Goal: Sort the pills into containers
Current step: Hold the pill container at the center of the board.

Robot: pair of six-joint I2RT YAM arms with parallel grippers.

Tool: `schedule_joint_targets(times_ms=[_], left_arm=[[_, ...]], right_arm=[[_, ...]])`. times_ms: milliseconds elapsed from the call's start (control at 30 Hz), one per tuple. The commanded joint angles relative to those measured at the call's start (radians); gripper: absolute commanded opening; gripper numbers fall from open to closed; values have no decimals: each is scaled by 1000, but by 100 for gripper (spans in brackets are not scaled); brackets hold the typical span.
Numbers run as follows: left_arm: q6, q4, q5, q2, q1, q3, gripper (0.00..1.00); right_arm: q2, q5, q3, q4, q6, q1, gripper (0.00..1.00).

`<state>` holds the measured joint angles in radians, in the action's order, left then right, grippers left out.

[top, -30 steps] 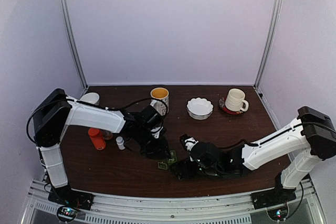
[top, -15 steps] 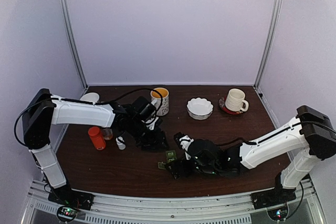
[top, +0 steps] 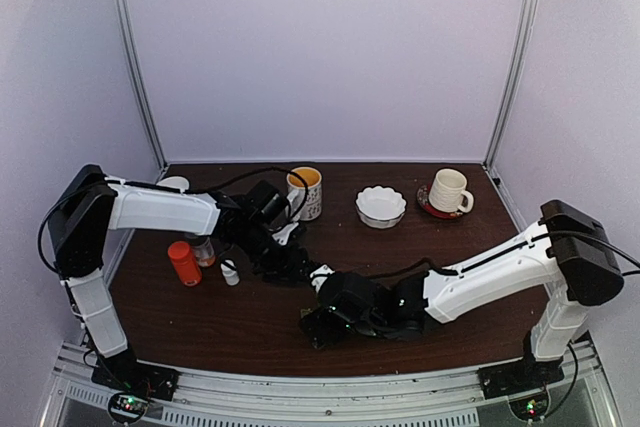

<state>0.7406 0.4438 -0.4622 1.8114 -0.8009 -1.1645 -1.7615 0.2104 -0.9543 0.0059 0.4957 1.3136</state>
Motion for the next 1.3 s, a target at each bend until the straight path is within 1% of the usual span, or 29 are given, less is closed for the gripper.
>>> schedule_joint_targets(times_ms=[0, 233, 500, 833, 1267], left_arm=[[-68, 13, -69, 48, 3, -57, 56], [-110, 24, -122, 91, -3, -100, 56], [-210, 120, -165, 178, -7, -178, 56], [-218, 136, -144, 212, -8, -181, 55], [-225, 155, -107, 252, -9, -166, 54]], right_arm=[[-48, 96, -84, -148, -23, 19, 100], [-76, 95, -109, -161, -23, 21, 100], [-81, 103, -103, -139, -31, 21, 100], [-71, 109, -86, -111, -36, 21, 100], [-101, 156, -129, -156, -21, 20, 98]])
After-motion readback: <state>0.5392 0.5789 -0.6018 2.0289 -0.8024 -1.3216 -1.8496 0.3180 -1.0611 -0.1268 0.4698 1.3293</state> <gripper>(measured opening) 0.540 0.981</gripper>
